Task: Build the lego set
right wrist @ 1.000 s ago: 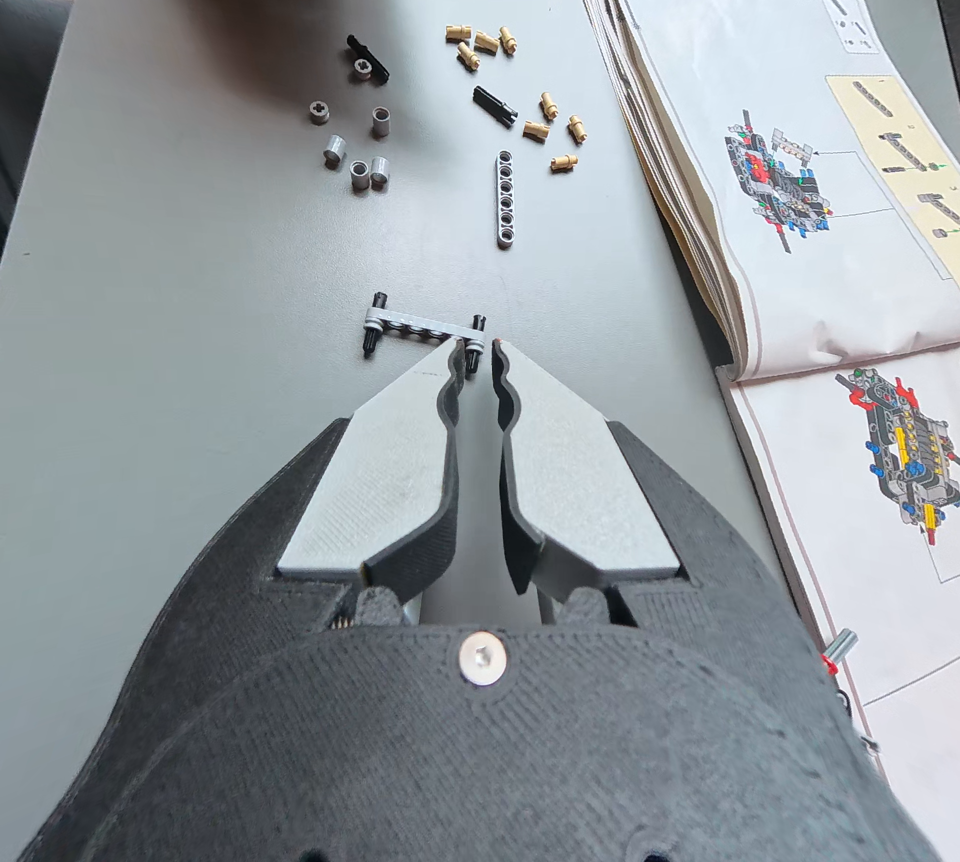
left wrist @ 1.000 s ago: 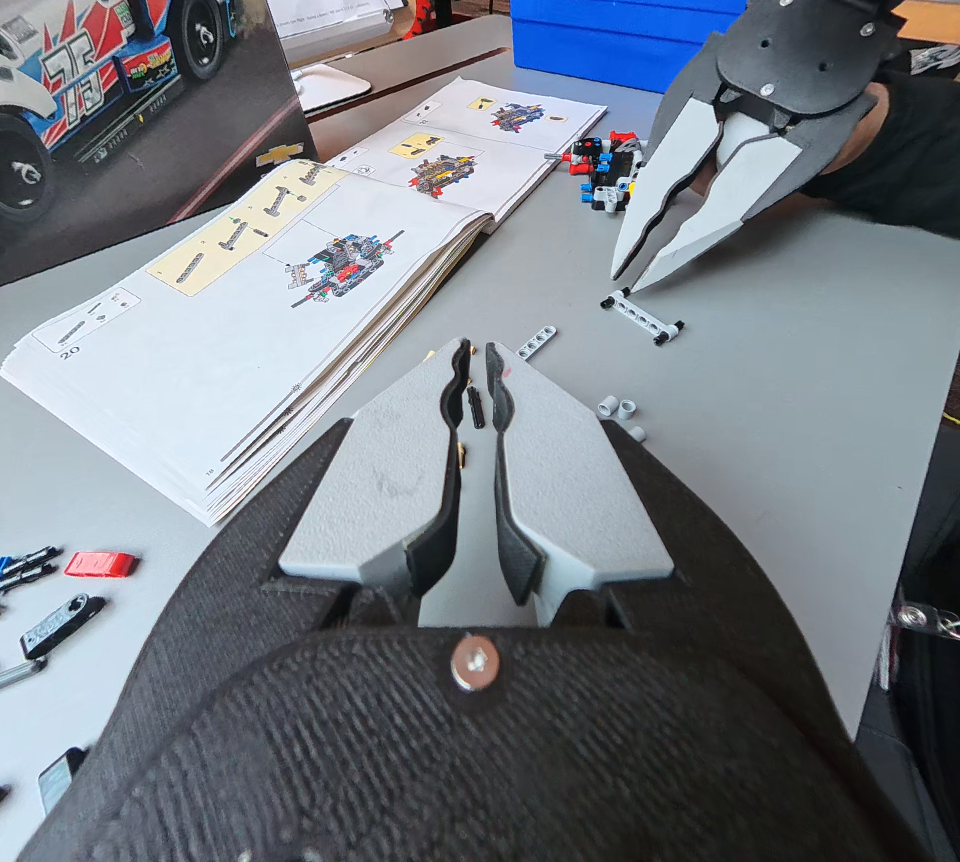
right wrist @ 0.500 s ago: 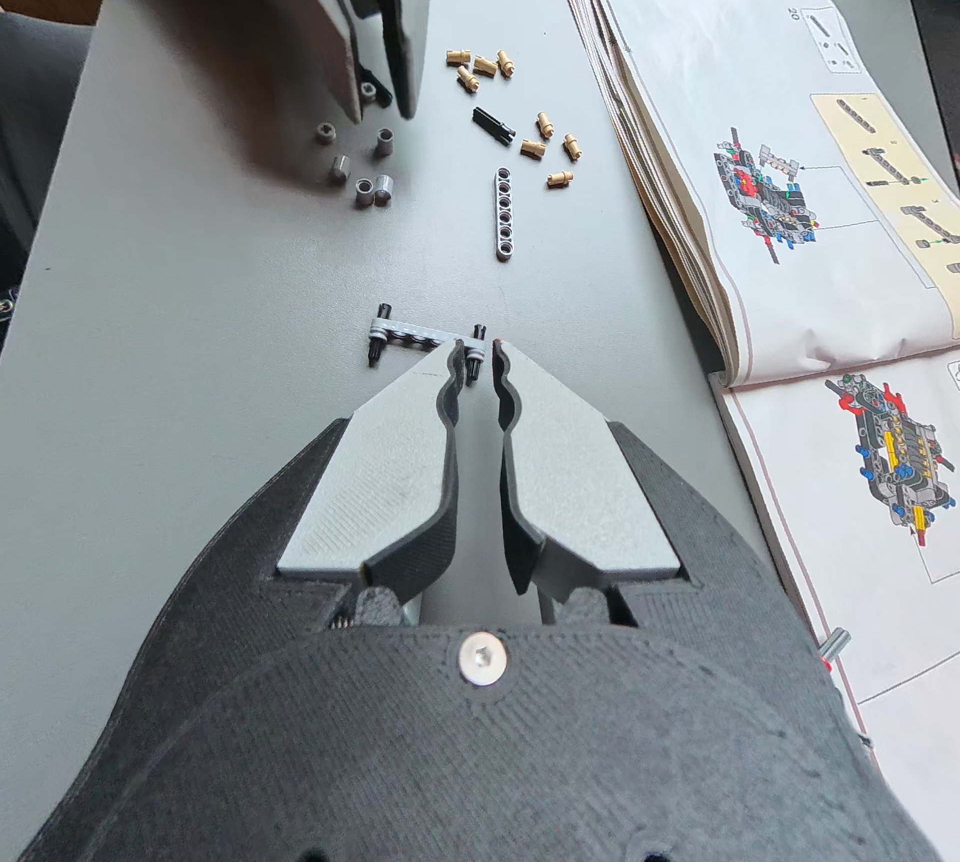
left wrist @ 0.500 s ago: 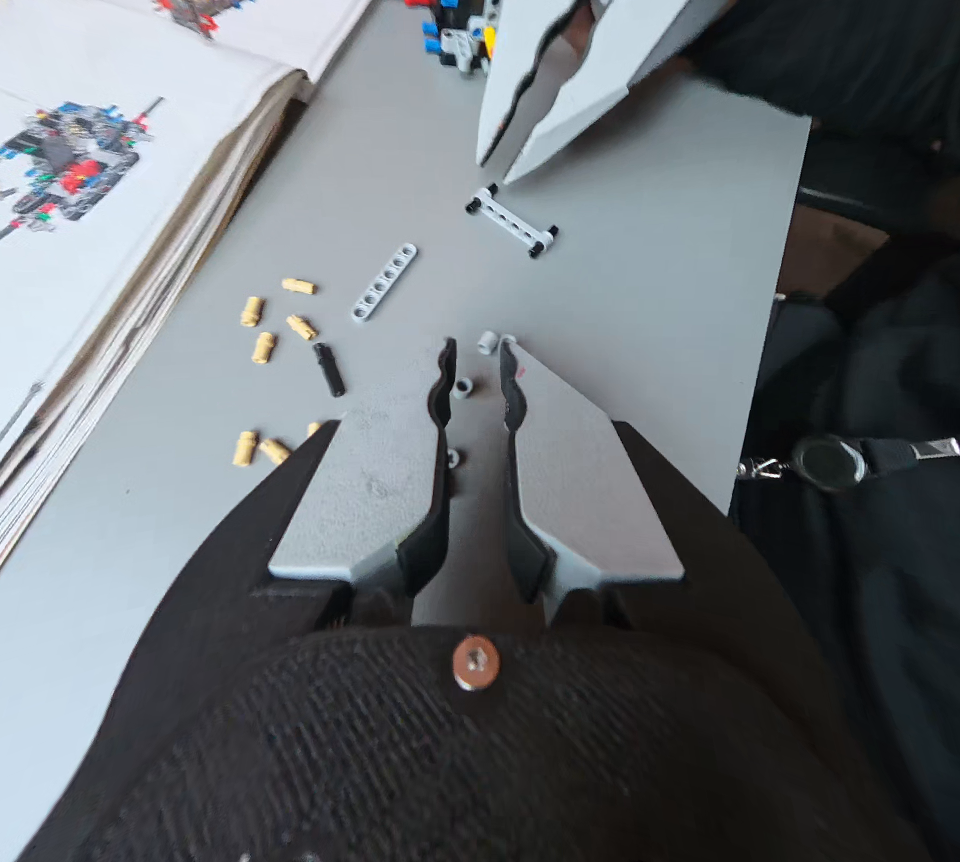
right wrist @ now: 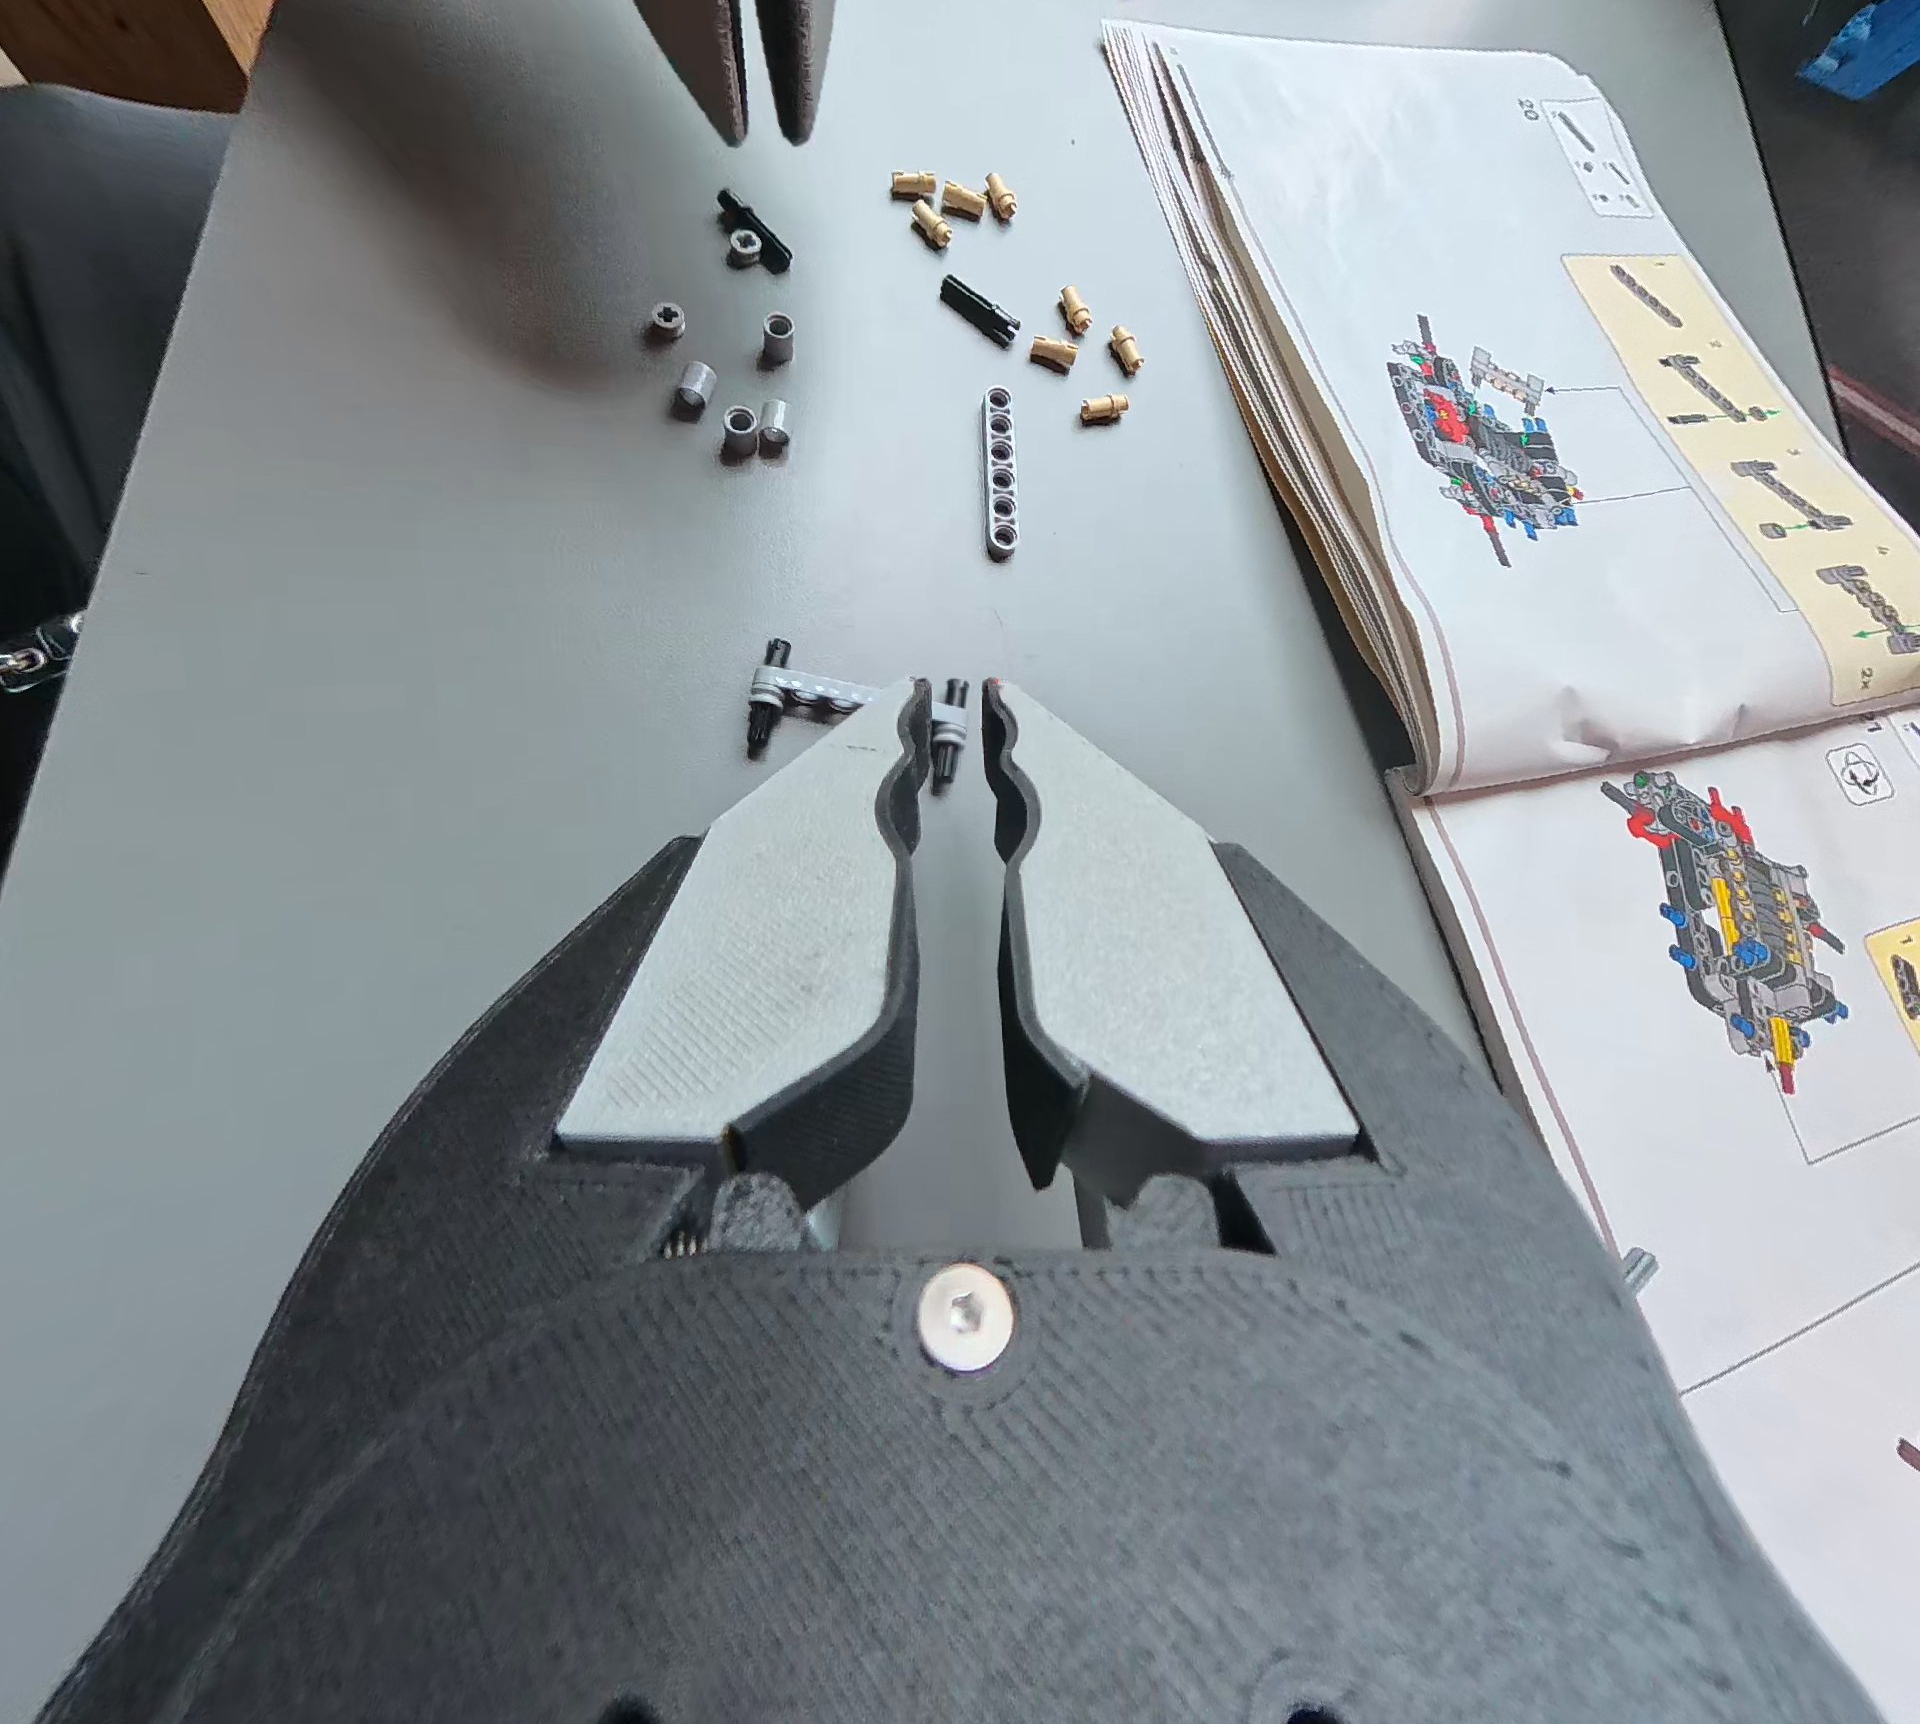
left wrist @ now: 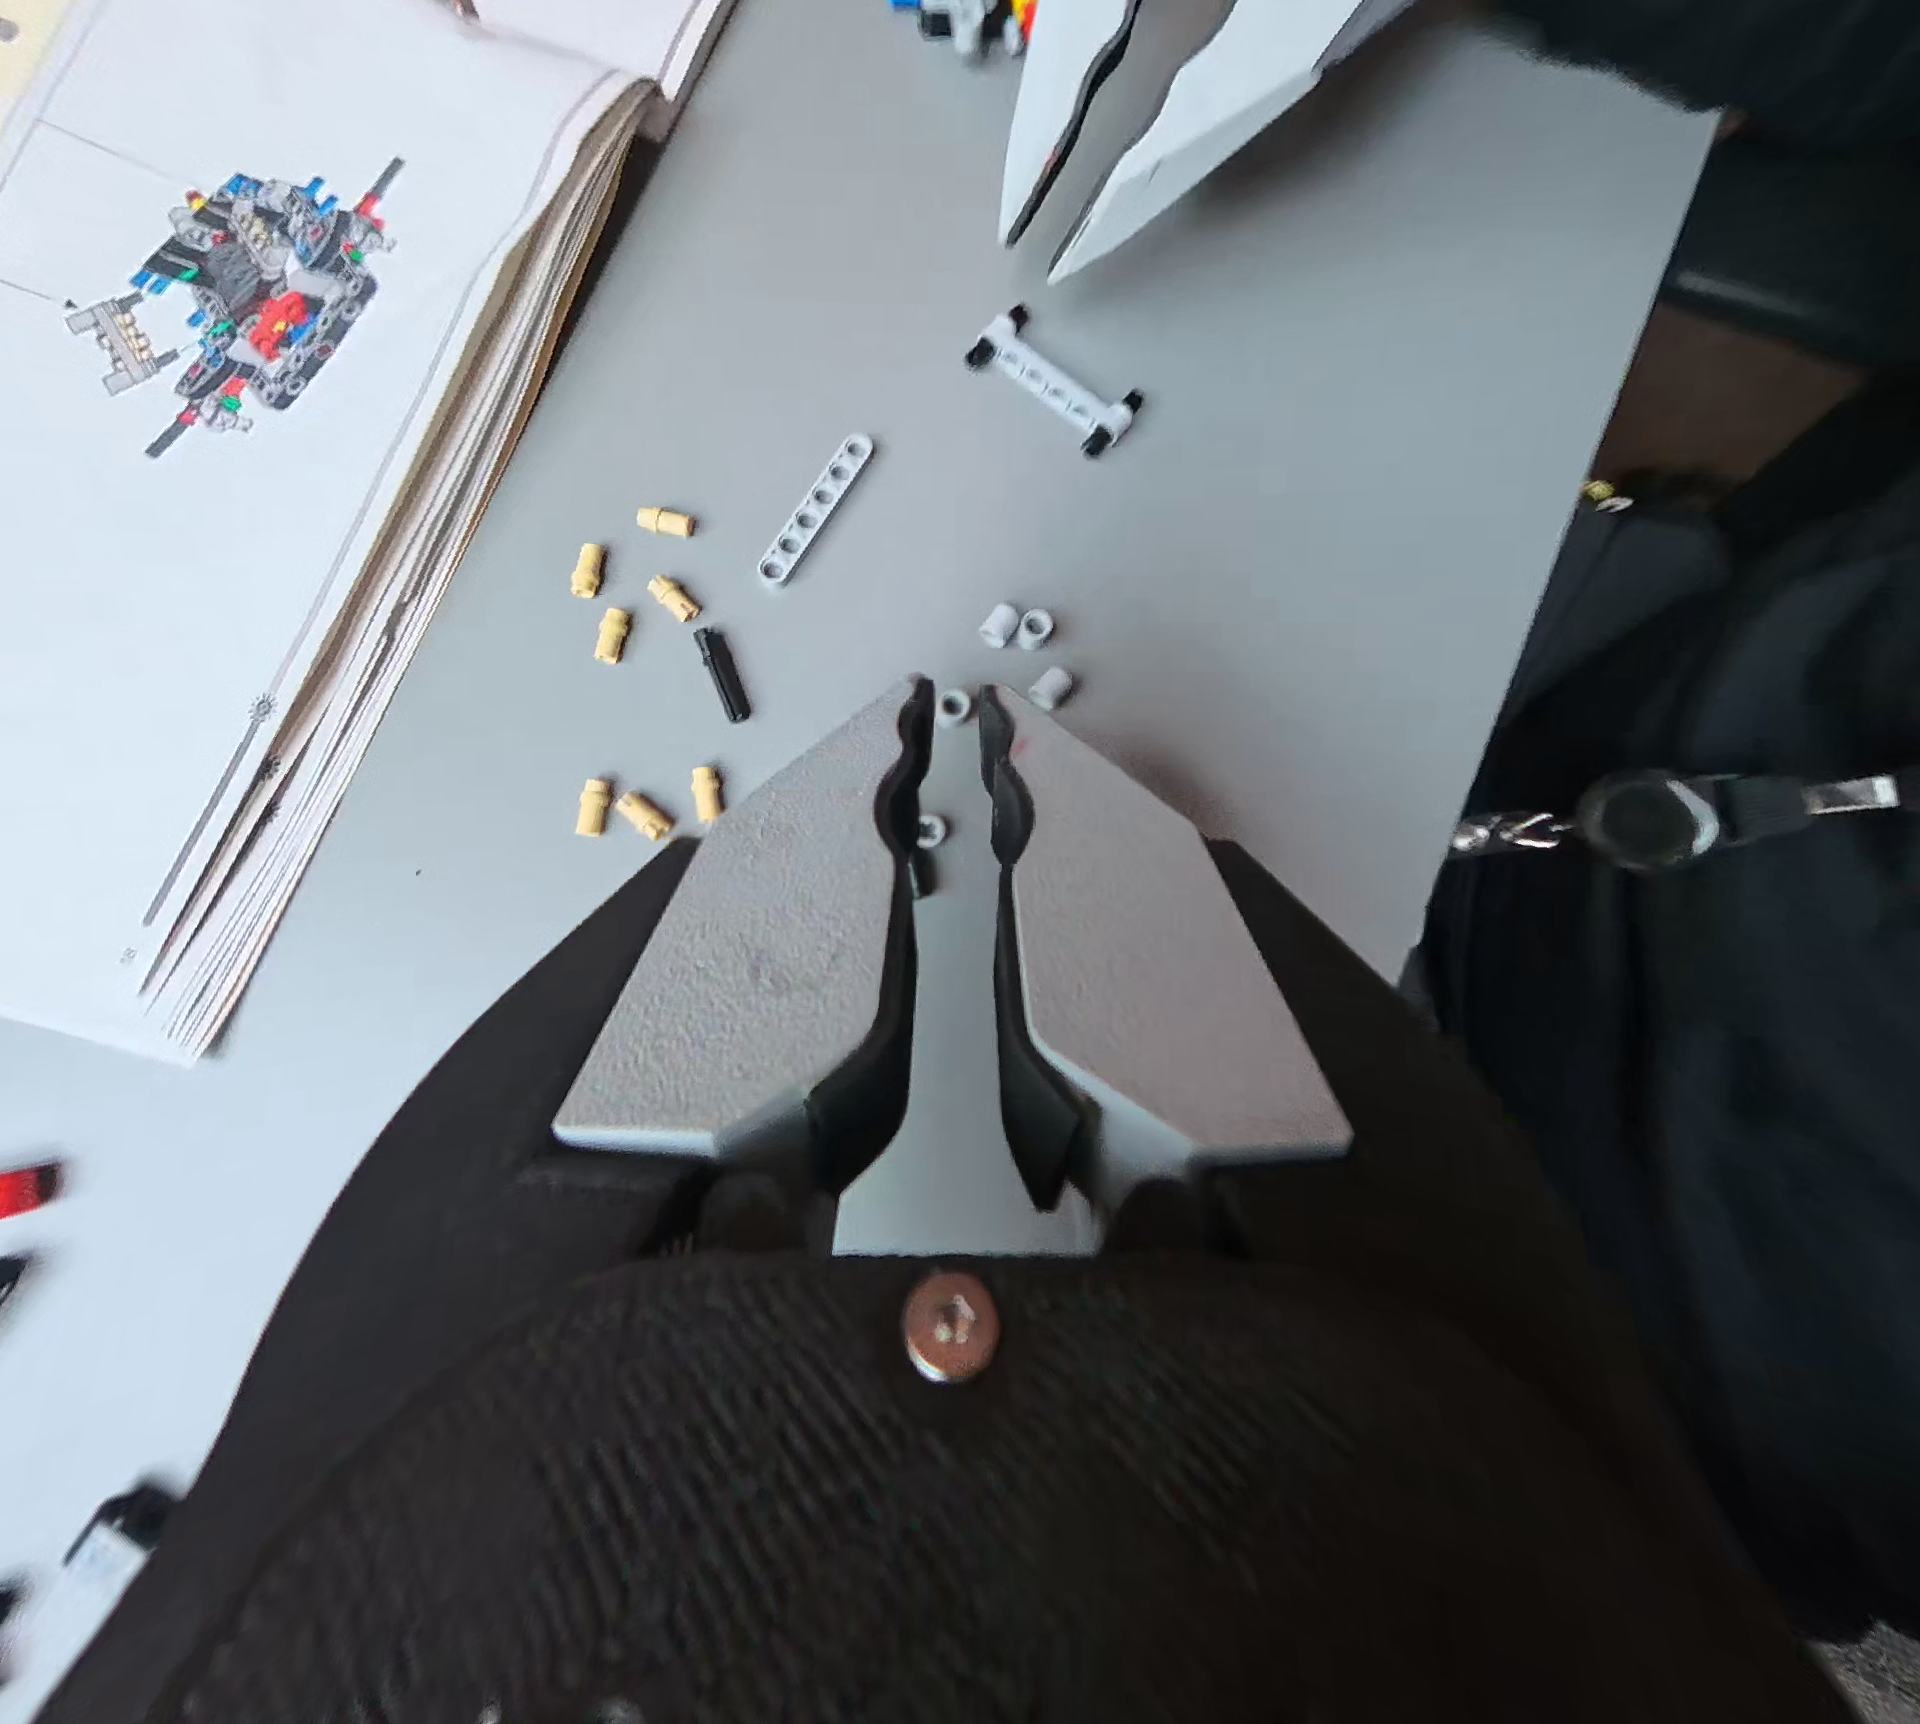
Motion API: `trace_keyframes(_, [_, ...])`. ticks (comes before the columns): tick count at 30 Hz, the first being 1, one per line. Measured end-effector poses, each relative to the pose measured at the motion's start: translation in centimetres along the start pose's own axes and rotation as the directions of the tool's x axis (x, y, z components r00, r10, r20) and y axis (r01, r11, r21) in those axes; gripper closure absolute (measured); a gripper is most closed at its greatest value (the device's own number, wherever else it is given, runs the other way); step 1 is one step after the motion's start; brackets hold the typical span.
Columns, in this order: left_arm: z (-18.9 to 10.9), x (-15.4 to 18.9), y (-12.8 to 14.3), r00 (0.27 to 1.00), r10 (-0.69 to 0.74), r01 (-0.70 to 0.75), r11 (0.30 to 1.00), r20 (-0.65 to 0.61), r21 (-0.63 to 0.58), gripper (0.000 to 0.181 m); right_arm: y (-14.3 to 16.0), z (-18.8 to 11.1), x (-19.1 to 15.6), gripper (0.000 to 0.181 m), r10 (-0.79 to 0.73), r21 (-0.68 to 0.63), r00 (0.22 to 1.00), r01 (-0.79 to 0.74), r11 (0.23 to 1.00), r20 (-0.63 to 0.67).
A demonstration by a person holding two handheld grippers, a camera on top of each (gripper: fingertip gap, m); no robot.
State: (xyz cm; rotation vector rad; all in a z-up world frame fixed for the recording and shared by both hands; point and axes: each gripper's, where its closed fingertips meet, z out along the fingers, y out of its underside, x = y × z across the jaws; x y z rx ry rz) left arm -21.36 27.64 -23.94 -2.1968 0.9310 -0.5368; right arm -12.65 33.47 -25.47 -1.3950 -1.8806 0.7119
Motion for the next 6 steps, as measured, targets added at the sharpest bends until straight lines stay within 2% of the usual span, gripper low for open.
trace_keyframes(1, [-0.1,0.3,-0.3,1.000,0.000,0.001,1.000,-0.010,0.008,0.177,-0.1,0.0,-0.1,0.175,0.002,0.003,1.000,-0.002,1.000,0.004])
trace_keyframes(6, [2.2,2.3,-0.3,0.998,0.032,-0.037,0.995,-0.054,-0.088,0.176,0.3,0.3,-0.2,0.175,0.000,-0.012,1.000,0.000,1.000,0.007])
